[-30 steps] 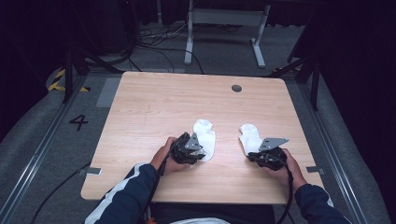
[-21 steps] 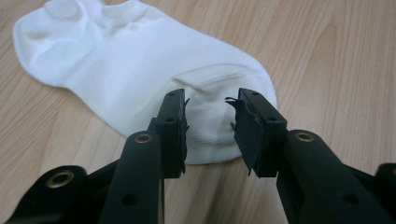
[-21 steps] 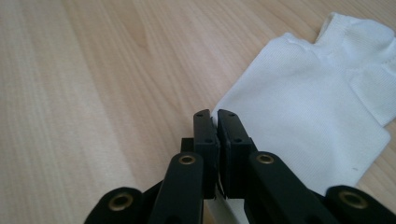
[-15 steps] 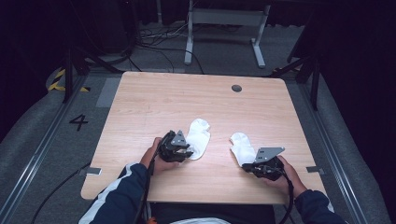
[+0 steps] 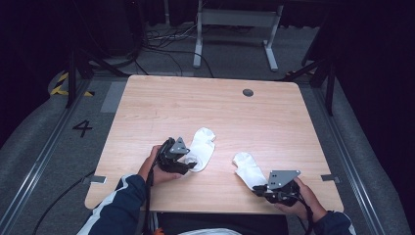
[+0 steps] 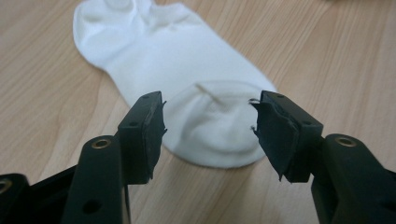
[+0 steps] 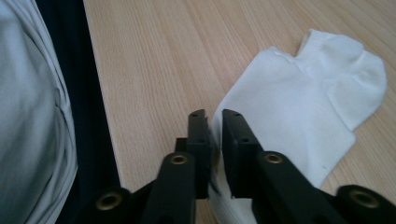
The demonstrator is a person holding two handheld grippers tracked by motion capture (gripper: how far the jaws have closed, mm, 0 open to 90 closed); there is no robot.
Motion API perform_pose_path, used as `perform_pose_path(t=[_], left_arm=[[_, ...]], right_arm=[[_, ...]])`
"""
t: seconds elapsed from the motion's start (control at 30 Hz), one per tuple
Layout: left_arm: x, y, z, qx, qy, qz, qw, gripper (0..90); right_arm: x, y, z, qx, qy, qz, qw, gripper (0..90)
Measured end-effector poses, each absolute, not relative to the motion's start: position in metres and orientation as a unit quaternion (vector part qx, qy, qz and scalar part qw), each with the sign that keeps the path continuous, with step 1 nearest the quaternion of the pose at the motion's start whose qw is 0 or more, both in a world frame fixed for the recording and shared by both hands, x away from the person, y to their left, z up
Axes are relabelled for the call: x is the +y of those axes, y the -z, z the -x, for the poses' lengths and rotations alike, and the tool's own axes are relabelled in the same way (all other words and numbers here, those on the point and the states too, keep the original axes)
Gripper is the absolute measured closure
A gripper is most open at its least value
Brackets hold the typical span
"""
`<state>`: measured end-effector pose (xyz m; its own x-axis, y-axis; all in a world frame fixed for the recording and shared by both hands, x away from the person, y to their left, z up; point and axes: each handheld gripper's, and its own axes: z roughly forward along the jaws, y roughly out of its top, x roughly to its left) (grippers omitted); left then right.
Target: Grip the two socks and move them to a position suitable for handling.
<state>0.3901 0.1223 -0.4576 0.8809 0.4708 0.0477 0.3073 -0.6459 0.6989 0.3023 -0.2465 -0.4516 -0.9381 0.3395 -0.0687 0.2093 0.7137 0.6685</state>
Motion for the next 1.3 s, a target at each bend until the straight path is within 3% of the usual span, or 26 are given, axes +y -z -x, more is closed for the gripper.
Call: perform_pose_path(t=[0.13,0.2,0.33,0.5,0.7,0.73,0.77,0.8,0.93,1.3], left_arm=[[0.114,0.455,-0.388,0.203,-0.111,-0.902,0.364,38.6],[0.108,0.455,-0.387,0.194,-0.113,-0.905,0.363,37.6],[0.097,0.454,-0.385,0.176,-0.116,-0.909,0.361,37.1],[0.093,0.453,-0.383,0.166,-0.116,-0.911,0.361,37.0],[0.094,0.452,-0.383,0.162,-0.114,-0.91,0.363,36.6],[0.094,0.452,-0.382,0.163,-0.116,-0.911,0.362,36.6],[0.094,0.452,-0.382,0.161,-0.115,-0.911,0.363,36.6],[0.094,0.451,-0.381,0.158,-0.118,-0.912,0.36,36.6],[0.092,0.452,-0.38,0.149,-0.121,-0.915,0.354,36.1],[0.077,0.455,-0.365,0.094,-0.101,-0.926,0.352,31.3]], right_arm=[[-0.247,0.447,-0.299,0.911,-0.359,-0.171,0.11,67.6],[-0.24,0.445,-0.302,0.905,-0.365,-0.182,0.117,56.9],[-0.219,0.45,-0.315,0.905,-0.348,-0.203,0.135,47.1],[-0.208,0.457,-0.33,0.904,-0.337,-0.222,0.138,44.5],[-0.197,0.464,-0.343,0.909,-0.315,-0.231,0.144,55.3],[-0.194,0.466,-0.346,0.913,-0.308,-0.227,0.144,66.2],[-0.194,0.466,-0.346,0.913,-0.308,-0.227,0.144,66.2],[-0.191,0.466,-0.348,0.913,-0.312,-0.226,0.135,76.6],[-0.189,0.466,-0.347,0.918,-0.313,-0.207,0.126,87.1],[-0.184,0.436,-0.316,0.918,-0.368,-0.116,0.086,89.7]])
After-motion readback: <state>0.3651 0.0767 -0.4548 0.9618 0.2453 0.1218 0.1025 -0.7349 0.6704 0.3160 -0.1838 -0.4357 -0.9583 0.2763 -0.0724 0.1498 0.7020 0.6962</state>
